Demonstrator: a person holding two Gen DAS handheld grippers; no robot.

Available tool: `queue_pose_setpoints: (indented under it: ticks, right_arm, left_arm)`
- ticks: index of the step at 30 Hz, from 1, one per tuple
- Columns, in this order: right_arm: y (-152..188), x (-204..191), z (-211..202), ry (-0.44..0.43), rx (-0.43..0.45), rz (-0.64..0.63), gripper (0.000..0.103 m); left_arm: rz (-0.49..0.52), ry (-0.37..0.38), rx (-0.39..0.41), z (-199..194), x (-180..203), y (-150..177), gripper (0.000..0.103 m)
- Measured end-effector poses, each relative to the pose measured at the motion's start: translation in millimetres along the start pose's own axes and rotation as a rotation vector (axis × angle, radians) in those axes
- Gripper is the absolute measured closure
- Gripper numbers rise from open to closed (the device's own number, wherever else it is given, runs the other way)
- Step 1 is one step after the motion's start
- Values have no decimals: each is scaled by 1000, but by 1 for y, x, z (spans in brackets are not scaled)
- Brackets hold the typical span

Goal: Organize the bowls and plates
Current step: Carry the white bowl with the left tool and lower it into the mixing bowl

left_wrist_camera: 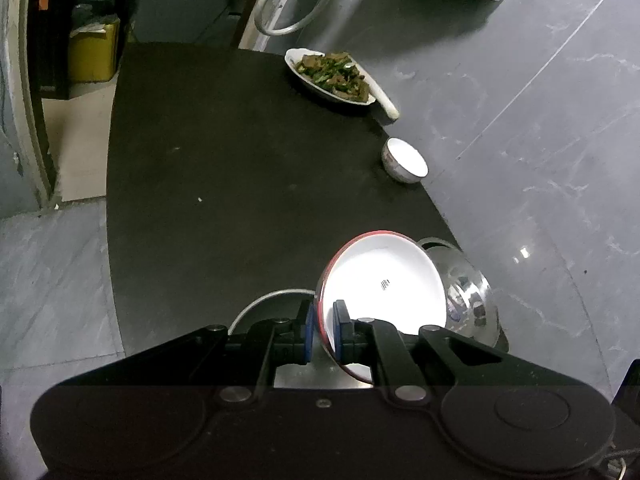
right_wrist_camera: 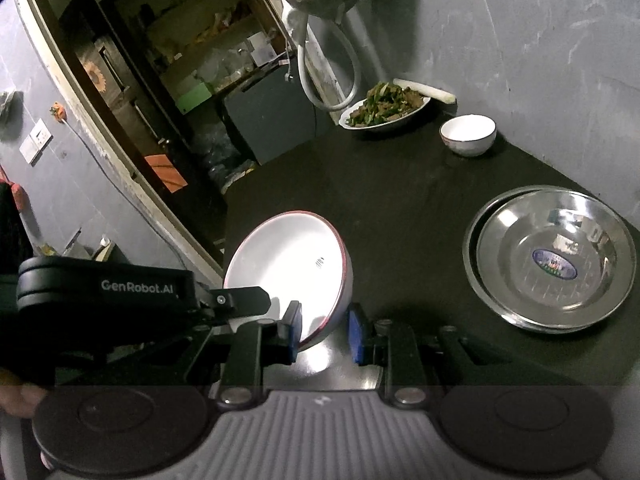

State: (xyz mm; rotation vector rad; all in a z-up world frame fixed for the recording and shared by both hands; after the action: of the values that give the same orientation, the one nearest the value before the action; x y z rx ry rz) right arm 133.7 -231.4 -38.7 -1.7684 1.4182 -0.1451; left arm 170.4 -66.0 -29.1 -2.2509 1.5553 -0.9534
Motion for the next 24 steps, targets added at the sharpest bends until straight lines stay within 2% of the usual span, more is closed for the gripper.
queue_pose_setpoints:
  ticks: [8,24]
  right_arm:
    - [7,0,10,4,-55,-6,76]
    - [24,-2,35,43,-246,-20,76]
  left_arm:
    - [-22,-17,-43,7,-13,9,93]
    - [-32,-87,-173,22,-30,25,93]
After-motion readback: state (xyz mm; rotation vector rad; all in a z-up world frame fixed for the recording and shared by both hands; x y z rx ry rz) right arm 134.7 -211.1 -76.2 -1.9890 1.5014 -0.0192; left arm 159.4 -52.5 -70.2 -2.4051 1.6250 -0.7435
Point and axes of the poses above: each gripper's, at about its wrist camera, not at the fingertips, and z roughly the way its jaws point, x to its right, y to its underside, the point moved 1 cm from there along z, roughly the way its jaws point, and after that the axes turned 4 degrees about z, right-handed, at the moved point
